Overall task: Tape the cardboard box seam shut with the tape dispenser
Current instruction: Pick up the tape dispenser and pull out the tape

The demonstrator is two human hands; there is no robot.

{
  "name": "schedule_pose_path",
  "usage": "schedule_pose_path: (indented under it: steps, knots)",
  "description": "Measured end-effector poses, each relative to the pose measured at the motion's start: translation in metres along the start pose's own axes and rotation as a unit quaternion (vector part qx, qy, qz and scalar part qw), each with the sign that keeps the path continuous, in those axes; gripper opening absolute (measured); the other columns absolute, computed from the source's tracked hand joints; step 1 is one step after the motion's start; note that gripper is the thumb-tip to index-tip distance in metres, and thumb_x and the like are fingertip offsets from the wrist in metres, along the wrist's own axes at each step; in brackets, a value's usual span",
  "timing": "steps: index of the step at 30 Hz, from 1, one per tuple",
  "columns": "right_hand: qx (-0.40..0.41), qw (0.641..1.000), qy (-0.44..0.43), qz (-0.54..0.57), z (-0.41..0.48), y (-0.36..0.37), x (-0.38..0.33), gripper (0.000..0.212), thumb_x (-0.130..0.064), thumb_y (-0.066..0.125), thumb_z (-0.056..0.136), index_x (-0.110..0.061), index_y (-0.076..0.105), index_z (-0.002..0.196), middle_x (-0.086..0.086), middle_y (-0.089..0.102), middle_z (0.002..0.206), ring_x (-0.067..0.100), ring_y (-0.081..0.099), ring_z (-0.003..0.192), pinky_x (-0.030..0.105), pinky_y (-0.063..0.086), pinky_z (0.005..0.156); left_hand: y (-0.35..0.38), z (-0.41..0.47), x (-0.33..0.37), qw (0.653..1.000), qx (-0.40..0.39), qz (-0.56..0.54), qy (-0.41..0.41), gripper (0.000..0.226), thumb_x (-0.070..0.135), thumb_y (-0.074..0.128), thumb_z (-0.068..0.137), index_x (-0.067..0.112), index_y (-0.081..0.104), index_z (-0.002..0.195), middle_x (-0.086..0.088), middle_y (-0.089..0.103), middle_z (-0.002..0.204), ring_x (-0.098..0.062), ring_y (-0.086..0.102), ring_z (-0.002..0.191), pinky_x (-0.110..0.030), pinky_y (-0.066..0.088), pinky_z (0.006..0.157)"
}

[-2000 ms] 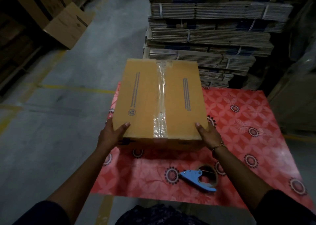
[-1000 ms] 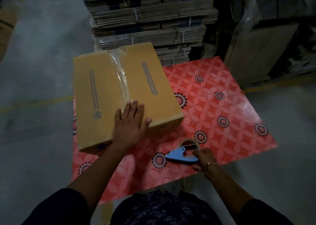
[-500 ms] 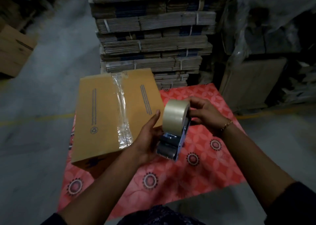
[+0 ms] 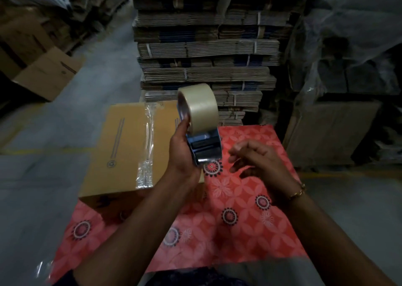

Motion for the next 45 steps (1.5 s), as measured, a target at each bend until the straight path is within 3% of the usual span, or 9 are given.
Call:
schedule_pose_path:
  steps: [3,7,11,15,22,27,31,39,45]
  knots:
    - [-0.048,0.998,0.036,0.019,-0.016,0.010,0.011,0.022,-0.027,0.061,0.094,-0.007,0.070,0.091,0.003,0.072,0.079,0.019,0.064,0.064,0.027,0.043,0.053,0.015,-0.005,-0.001,0.999,0.016,0.001,0.038,0.067,0.051,0.049,0.098,0.000,0.053,0.141,-0.018,0.068,0.101,-0.032,0.068,0.081,-0.042,0.056,0.077]
    - [-0.015,0.998,0.031,0.054,-0.020,0.018,0.011,0.043,-0.045,0.065,0.083,-0.002,0.068,0.090,0.002,0.069,0.075,0.017,0.061,0.059,0.025,0.041,0.049,0.030,-0.010,-0.003,0.997,0.023,-0.006,0.072,0.065,0.048,0.046,0.100,-0.002,0.053,0.141,-0.015,0.068,0.100,-0.030,0.067,0.083,-0.037,0.055,0.073]
    - [0.026,0.997,0.018,0.072,-0.019,0.020,0.005,0.029,-0.037,0.065,0.089,-0.011,0.069,0.077,0.002,0.065,0.066,0.015,0.057,0.051,0.023,0.037,0.044,0.039,-0.011,-0.004,0.994,0.037,0.008,0.104,0.063,0.046,0.047,0.099,-0.003,0.057,0.138,-0.013,0.069,0.099,-0.026,0.068,0.081,-0.034,0.053,0.071]
    - [0.045,0.994,0.010,0.100,-0.016,0.019,0.001,0.031,-0.030,0.066,0.091,0.000,0.067,0.083,0.001,0.063,0.065,0.013,0.055,0.047,0.021,0.036,0.040,0.042,-0.005,-0.009,0.992,0.048,0.012,0.114,0.058,0.043,0.047,0.101,-0.001,0.059,0.136,-0.012,0.071,0.095,-0.024,0.069,0.077,-0.032,0.055,0.067]
    - [0.035,0.989,0.025,0.140,-0.006,0.018,0.005,0.018,-0.019,0.065,0.092,-0.015,0.060,0.076,-0.003,0.060,0.058,0.011,0.053,0.044,0.019,0.033,0.038,0.039,0.010,-0.018,0.993,0.054,-0.005,0.104,0.062,0.045,0.052,0.096,-0.001,0.058,0.136,-0.014,0.069,0.099,-0.027,0.069,0.078,-0.033,0.054,0.067]
    - [0.038,0.988,0.041,0.147,-0.001,0.020,0.009,0.019,-0.019,0.066,0.091,-0.012,0.060,0.075,-0.004,0.056,0.052,0.010,0.051,0.041,0.018,0.030,0.038,0.029,0.028,-0.022,0.995,0.071,-0.001,0.066,0.058,0.038,0.047,0.096,-0.005,0.057,0.134,-0.018,0.065,0.102,-0.027,0.066,0.072,-0.033,0.052,0.064]
    - [0.044,0.987,0.069,0.142,0.002,0.028,0.018,0.026,-0.018,0.065,0.091,-0.016,0.059,0.066,-0.002,0.053,0.052,0.011,0.049,0.041,0.018,0.029,0.037,0.023,0.036,-0.019,0.999,0.041,-0.009,0.002,0.041,0.032,0.038,0.101,0.003,0.067,0.106,-0.014,0.067,0.089,-0.025,0.064,0.066,-0.034,0.050,0.066]
    - [0.025,0.986,0.115,0.121,-0.013,0.035,0.046,0.018,-0.017,0.063,0.092,-0.013,0.059,0.075,0.000,0.052,0.052,0.009,0.047,0.038,0.016,0.026,0.035,-0.006,0.046,-0.026,0.997,0.067,-0.025,-0.008,0.038,0.028,0.039,0.101,0.004,0.068,0.106,-0.012,0.069,0.082,-0.024,0.066,0.064,-0.029,0.056,0.058]
    - [0.017,0.979,0.171,0.111,-0.012,0.047,0.080,0.030,-0.020,0.066,0.091,-0.022,0.061,0.061,-0.003,0.055,0.050,0.010,0.049,0.039,0.015,0.027,0.036,-0.047,0.054,-0.046,0.985,0.121,0.072,-0.097,0.038,0.034,0.046,0.098,0.007,0.072,0.106,-0.014,0.073,0.088,-0.029,0.070,0.070,-0.033,0.057,0.064]
Point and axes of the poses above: each hand's wrist, its own z-axis towards the middle knuckle, its own y-axis out of the palm, x = y × z, the point moved 2 cm from there along z, towards the middle knuckle
